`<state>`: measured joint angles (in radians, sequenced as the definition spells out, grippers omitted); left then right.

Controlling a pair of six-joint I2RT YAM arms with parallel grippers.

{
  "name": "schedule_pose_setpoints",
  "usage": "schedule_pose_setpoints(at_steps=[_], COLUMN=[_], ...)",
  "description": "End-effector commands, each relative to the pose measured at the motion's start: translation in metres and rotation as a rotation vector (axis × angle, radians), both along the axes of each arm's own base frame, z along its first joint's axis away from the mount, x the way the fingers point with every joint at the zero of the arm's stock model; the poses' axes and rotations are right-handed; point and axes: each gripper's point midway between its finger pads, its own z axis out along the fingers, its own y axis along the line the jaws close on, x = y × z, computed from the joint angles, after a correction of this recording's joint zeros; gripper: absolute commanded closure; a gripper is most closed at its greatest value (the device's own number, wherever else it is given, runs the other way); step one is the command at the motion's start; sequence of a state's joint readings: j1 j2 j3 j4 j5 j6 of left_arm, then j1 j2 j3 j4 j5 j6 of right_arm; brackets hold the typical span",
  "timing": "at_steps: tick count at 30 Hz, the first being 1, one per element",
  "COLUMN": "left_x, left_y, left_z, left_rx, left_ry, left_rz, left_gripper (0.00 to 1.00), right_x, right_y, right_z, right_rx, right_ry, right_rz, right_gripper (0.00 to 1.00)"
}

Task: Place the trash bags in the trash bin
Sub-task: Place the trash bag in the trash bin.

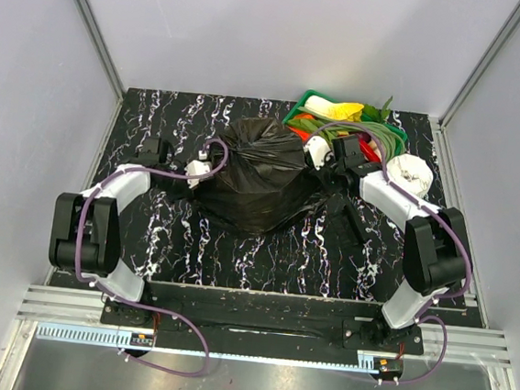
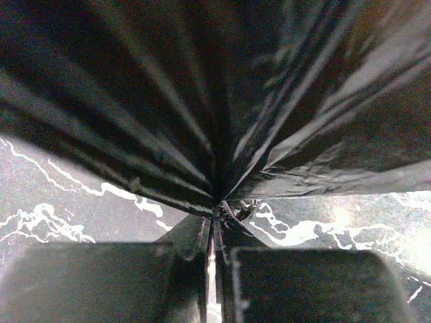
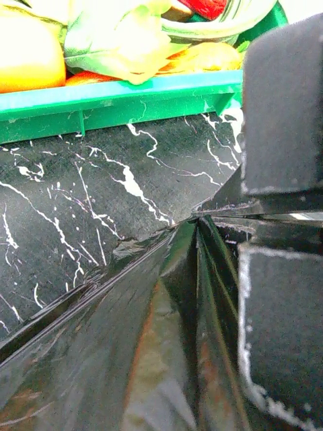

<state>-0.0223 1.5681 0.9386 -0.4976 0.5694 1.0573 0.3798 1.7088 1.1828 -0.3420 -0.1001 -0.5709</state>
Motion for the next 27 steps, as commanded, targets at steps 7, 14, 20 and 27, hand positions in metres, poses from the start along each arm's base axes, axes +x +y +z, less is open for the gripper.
schedule_pose_setpoints(at_steps=[7, 14, 20, 27], left_x=[0.005, 0.010, 0.010, -0.004], left_y=[0.024, 0.017, 0.010, 0.010], left_z=[0.069, 0.135, 0.189, 0.194], left_rx=[-0.087, -0.230, -0.326, -0.308], left_ry=[-0.072, -0.159, -0.235, -0.225], left_rz=[0.141, 0.178, 0.237, 0.233], left_gripper=[0.40, 0.20, 0.11, 0.01], right_x=[-0.009, -0.022, -0.037, -0.054], right_y=[-0.010, -0.003, 0.001, -0.001], right_z=[0.039, 0.058, 0.089, 0.105], right_rx=[0.004, 0.049, 0.107, 0.111], right_ry=[-0.033, -0.014, -0.032, -0.025], right_rz=[-0.003, 0.025, 0.055, 0.081], right_gripper=[1.00, 0.61, 0.12, 0.00])
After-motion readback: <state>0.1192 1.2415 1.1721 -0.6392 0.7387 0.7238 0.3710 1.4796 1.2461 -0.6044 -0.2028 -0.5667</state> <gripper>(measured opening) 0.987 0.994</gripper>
